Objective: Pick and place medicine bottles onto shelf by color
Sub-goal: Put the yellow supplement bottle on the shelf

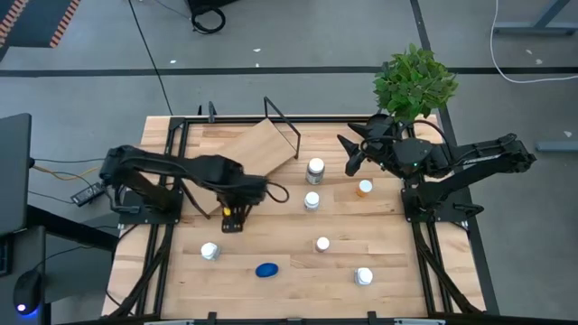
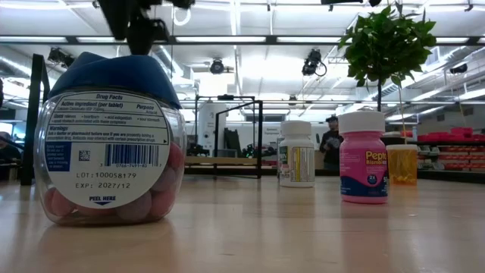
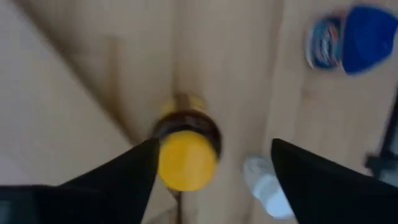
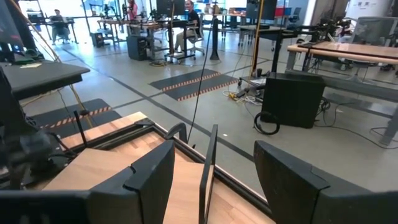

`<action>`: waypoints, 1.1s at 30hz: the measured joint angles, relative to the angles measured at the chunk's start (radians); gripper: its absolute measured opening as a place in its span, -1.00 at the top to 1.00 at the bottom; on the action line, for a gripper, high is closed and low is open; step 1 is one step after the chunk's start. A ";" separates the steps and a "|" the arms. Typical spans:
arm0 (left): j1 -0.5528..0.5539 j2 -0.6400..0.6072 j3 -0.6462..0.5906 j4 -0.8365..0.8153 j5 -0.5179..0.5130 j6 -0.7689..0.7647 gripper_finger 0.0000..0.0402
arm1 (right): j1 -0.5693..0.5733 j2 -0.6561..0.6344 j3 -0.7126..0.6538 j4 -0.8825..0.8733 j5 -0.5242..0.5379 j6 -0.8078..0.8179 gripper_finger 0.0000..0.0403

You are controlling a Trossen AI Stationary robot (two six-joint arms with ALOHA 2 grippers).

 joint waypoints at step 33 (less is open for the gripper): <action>-0.026 -0.176 -0.407 0.280 -0.121 -0.165 -0.65 | -0.008 0.000 0.000 -0.019 0.000 0.037 -0.13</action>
